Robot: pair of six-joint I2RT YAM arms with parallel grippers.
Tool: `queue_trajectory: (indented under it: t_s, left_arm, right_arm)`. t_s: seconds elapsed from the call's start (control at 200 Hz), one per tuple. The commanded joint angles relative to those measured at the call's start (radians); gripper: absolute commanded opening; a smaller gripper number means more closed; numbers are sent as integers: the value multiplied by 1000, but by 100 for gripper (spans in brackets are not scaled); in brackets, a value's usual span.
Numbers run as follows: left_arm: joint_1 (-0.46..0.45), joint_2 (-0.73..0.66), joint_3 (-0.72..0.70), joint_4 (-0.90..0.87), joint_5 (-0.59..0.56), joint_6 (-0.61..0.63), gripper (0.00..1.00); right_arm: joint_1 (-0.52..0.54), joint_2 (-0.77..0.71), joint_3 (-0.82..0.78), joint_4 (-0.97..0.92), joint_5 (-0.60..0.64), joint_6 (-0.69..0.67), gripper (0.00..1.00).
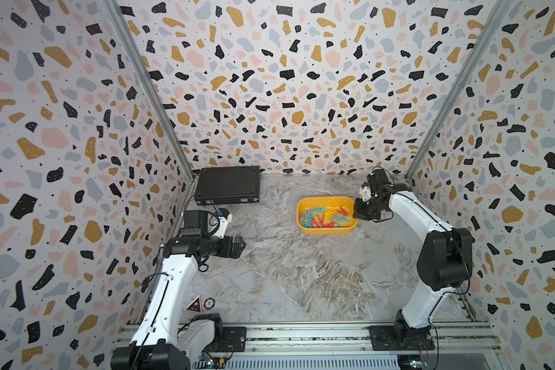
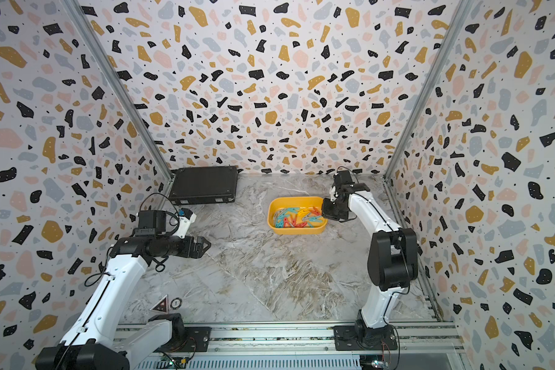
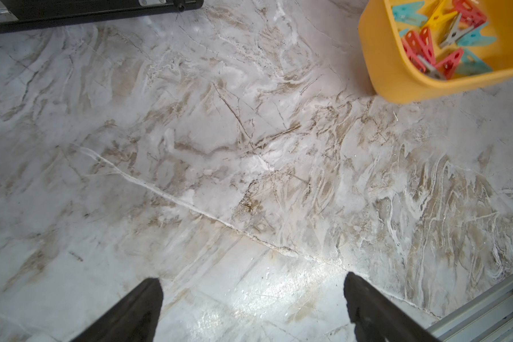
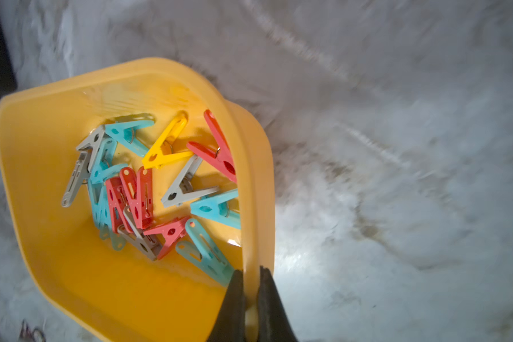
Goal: Take the clothespins out of the storage box
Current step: Move the storage box to the center of the board.
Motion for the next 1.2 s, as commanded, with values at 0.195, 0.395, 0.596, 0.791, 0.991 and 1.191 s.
queue_trajectory:
  t_s: [0.195, 0.395, 0.596, 0.791, 0.991, 1.191]
  left_arm:
    - [-4, 9, -8, 14, 17, 15, 100]
    - [-4, 16, -8, 12, 23, 17, 100]
    - [-4, 18, -10, 12, 23, 18, 100]
    - [-4, 20, -10, 12, 22, 19, 100]
    - [-3, 25, -10, 6, 21, 21, 100]
    - [-4, 25, -10, 6, 21, 23, 100]
  right_arm:
    - [146, -158, -240, -5, -209, 3, 0]
    - [276, -224, -332, 21, -216, -8, 0]
    - [393, -203, -380, 77, -185, -25, 0]
    - [494, -132, -361, 115, -138, -48, 0]
    - [551, -95, -320, 134, -79, -90, 0]
    - [576, -83, -314, 160, -43, -115, 7]
